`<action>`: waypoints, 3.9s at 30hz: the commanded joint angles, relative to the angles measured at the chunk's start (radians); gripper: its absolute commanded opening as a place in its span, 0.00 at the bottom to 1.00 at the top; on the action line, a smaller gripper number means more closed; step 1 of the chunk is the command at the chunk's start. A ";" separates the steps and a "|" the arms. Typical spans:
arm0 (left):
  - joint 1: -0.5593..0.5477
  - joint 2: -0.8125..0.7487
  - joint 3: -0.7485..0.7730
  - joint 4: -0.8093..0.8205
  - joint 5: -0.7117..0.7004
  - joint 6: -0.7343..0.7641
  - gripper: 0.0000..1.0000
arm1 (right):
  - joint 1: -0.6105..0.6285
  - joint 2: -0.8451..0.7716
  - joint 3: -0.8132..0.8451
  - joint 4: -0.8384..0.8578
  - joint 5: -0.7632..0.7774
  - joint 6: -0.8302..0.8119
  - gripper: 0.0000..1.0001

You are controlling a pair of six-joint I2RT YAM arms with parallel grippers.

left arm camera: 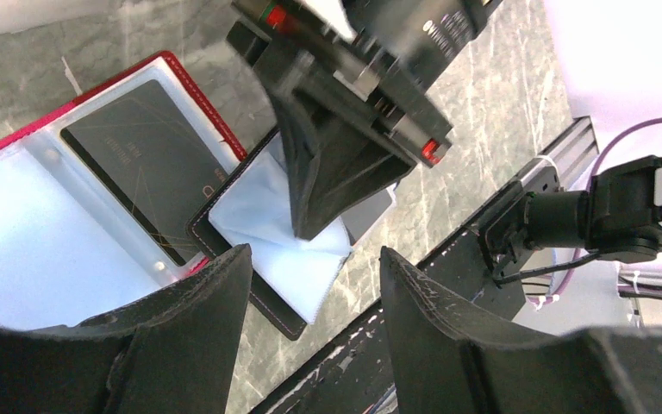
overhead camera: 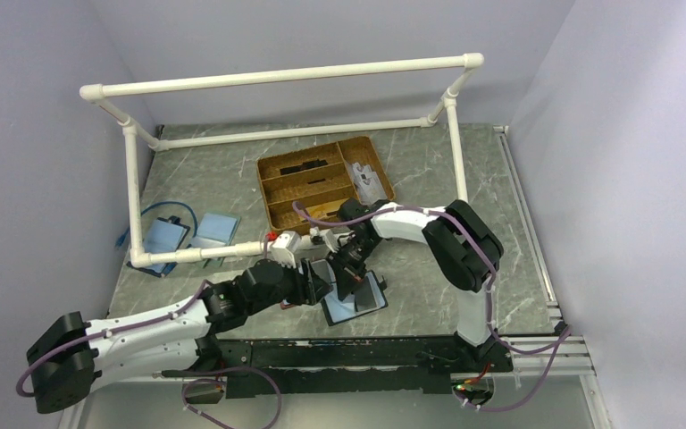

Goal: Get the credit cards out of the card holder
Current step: Remove the credit card from the card holder.

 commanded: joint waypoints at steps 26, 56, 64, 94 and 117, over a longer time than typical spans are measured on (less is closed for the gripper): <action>0.002 -0.163 -0.054 0.176 0.121 0.117 0.61 | -0.043 -0.248 -0.009 -0.141 0.155 -0.276 0.04; 0.002 0.555 0.149 0.226 0.135 -0.204 0.47 | -0.062 -0.176 -0.127 -0.022 0.389 -0.151 0.02; 0.002 0.616 0.199 0.135 0.135 -0.226 0.40 | -0.090 -0.207 -0.124 -0.013 0.417 -0.139 0.02; 0.013 0.627 0.161 0.214 0.160 -0.236 0.40 | -0.043 -0.147 -0.112 -0.035 0.325 -0.129 0.00; 0.063 0.533 0.009 0.411 0.201 -0.226 0.00 | -0.083 -0.179 -0.097 -0.024 0.306 -0.115 0.00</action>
